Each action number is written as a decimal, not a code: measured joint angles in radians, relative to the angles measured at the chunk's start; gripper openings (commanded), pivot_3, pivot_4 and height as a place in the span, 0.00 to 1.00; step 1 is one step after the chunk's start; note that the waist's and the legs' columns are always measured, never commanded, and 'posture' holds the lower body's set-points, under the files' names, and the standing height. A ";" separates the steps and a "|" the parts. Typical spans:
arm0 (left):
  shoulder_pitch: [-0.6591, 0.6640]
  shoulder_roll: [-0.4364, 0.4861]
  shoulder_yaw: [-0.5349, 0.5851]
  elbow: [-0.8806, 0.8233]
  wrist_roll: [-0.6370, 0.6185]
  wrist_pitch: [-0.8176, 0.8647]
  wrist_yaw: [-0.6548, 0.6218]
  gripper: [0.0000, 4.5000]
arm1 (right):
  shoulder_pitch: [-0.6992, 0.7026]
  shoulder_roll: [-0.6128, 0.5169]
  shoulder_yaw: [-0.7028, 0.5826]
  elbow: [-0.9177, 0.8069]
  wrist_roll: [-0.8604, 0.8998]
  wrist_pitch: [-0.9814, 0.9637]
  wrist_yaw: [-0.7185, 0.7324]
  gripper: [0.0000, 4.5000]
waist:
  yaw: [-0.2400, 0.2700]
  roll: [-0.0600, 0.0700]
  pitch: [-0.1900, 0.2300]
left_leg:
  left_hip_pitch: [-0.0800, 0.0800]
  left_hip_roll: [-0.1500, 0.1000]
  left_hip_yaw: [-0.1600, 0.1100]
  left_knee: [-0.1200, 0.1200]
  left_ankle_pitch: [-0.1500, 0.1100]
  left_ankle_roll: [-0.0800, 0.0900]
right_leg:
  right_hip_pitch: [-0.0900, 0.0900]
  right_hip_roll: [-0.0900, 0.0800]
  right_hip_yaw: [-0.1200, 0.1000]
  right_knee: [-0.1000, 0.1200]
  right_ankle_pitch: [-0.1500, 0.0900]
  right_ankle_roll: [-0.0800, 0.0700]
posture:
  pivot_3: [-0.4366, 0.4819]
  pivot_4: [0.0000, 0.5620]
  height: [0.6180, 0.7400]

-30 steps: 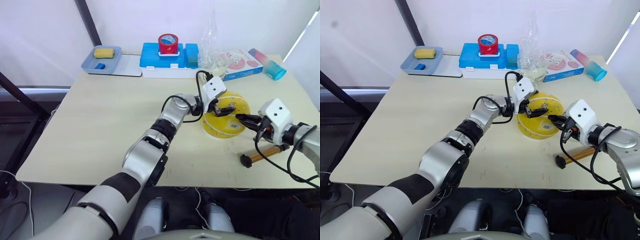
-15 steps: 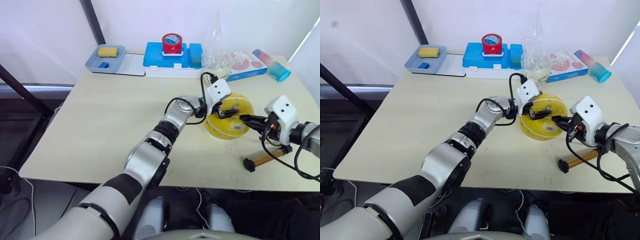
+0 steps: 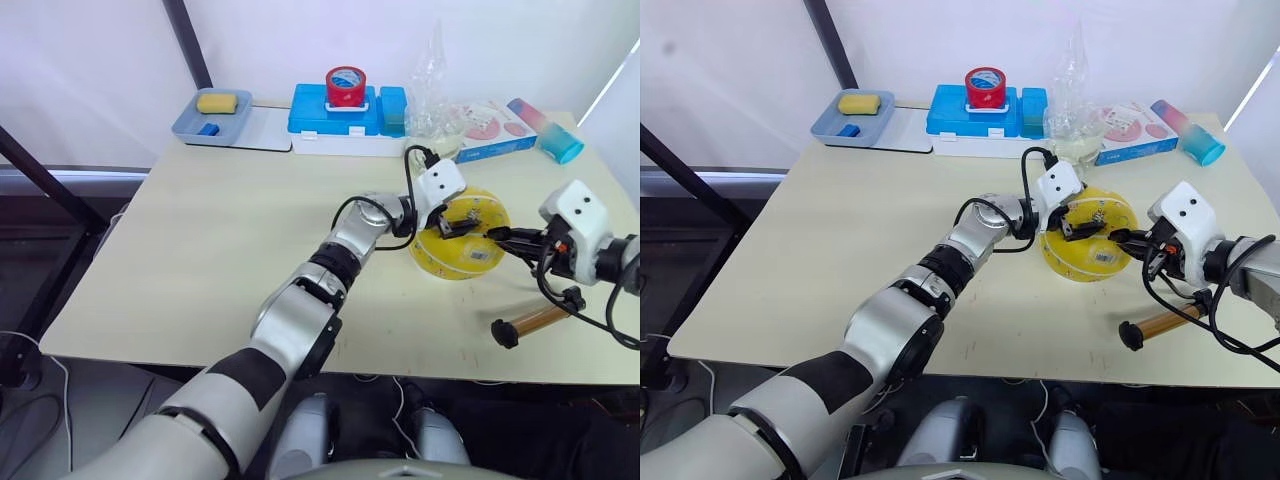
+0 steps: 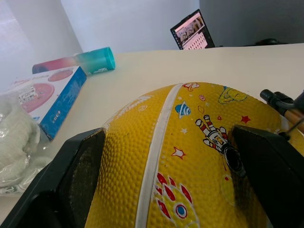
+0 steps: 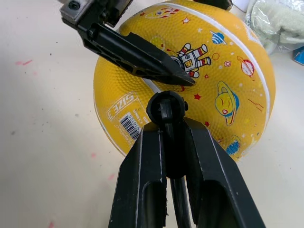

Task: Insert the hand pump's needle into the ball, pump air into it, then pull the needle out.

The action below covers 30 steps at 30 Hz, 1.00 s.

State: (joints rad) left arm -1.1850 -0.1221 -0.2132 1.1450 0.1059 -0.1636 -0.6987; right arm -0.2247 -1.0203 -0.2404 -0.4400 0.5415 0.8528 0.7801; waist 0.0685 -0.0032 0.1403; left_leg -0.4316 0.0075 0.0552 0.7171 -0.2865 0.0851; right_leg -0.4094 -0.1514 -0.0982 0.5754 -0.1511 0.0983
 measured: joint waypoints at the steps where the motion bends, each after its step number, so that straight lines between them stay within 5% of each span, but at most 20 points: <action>1: 0.005 0.004 0.000 0.000 0.001 0.000 0.005 1.00 | -0.010 -0.016 -0.038 -0.024 0.014 -0.003 0.007 0.01 | -0.001 0.000 0.000 | 0.001 0.000 0.000 0.000 0.000 0.000 | 0.000 0.000 0.000 0.000 0.000 0.000 | 0.48 0.27 0.91; 6: 0.013 0.004 -0.001 0.000 0.015 0.000 0.020 1.00 | -0.026 -0.053 -0.112 -0.054 0.024 -0.007 0.025 0.01 | -0.005 -0.012 -0.011 | 0.003 0.005 -0.001 0.000 -0.001 0.002 | 0.002 0.001 -0.001 0.000 0.000 0.000 | 0.48 0.27 0.91; 16: 0.013 0.003 0.024 0.006 0.001 -0.013 -0.006 1.00 | 0.081 -0.008 -0.113 -0.045 -0.062 -0.092 -0.008 0.01 | -0.005 -0.011 -0.013 | 0.002 0.005 0.000 0.000 0.000 0.000 | 0.001 0.001 -0.001 0.001 0.000 0.000 | 0.48 0.27 0.91; 30: -0.021 0.031 0.136 -0.025 -0.130 0.008 -0.180 1.00 | 0.292 0.153 -0.114 -0.003 -0.291 -0.497 -0.069 0.01 | -0.007 -0.005 -0.008 | 0.000 0.002 0.003 -0.001 0.001 -0.001 | -0.002 0.001 0.001 0.001 0.000 0.000 | 0.48 0.27 0.91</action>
State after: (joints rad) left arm -1.2063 -0.0913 -0.0774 1.1203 -0.0237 -0.1553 -0.8786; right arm 0.0671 -0.8669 -0.3545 -0.4429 0.2503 0.3558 0.7106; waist 0.0613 -0.0078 0.1325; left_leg -0.4319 0.0093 0.0582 0.7162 -0.2858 0.0837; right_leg -0.4114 -0.1500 -0.0971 0.5759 -0.1514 0.0983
